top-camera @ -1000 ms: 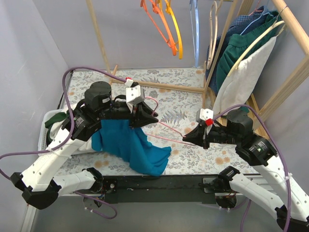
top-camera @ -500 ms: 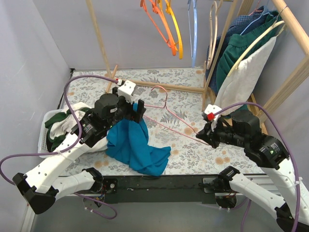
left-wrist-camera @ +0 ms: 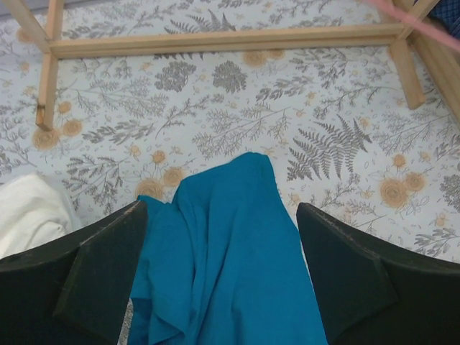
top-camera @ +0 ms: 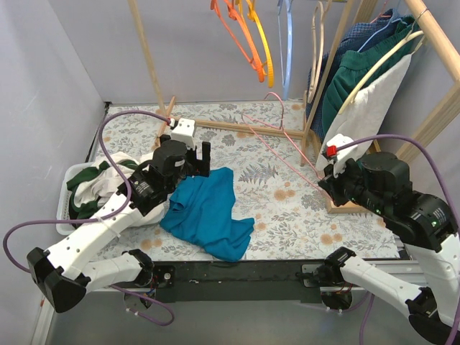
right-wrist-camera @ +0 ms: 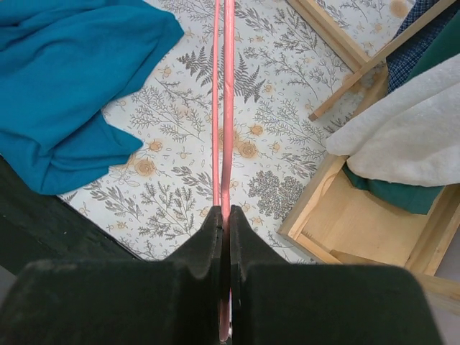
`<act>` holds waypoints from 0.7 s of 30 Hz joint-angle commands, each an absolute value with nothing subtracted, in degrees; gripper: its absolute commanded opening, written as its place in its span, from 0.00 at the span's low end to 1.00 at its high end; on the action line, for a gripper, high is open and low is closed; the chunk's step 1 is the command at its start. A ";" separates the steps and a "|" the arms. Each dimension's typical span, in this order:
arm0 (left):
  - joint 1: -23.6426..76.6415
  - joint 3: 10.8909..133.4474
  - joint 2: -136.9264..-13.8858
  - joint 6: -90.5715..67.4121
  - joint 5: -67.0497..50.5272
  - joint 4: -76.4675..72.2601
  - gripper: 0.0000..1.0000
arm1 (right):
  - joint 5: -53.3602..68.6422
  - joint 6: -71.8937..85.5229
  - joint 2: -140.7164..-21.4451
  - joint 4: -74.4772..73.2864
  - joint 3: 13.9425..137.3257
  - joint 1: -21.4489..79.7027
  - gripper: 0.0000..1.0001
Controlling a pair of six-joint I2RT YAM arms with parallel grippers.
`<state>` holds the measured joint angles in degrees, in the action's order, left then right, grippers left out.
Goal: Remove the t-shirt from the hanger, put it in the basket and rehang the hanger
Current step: Remove the T-shirt from the hanger, then place the hanger at the clothesline.
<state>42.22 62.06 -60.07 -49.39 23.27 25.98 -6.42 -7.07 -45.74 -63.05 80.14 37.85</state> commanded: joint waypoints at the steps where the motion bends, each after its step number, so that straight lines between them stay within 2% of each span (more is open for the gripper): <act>1: 42.28 60.12 -60.91 -52.91 22.68 25.84 0.85 | -7.56 -4.31 -45.88 -63.72 85.16 37.70 0.01; 16: 42.28 57.83 -60.12 -54.32 18.90 25.49 0.86 | -17.57 2.81 -47.29 -56.96 91.67 37.62 0.01; 21: 42.28 57.66 -59.59 -54.40 18.63 25.58 0.86 | -19.77 0.18 -46.93 -48.01 89.30 37.71 0.01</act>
<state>42.22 58.43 -61.39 -54.06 19.00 25.82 -16.05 1.15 -47.03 -59.27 89.14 37.85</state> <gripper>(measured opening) 0.855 0.044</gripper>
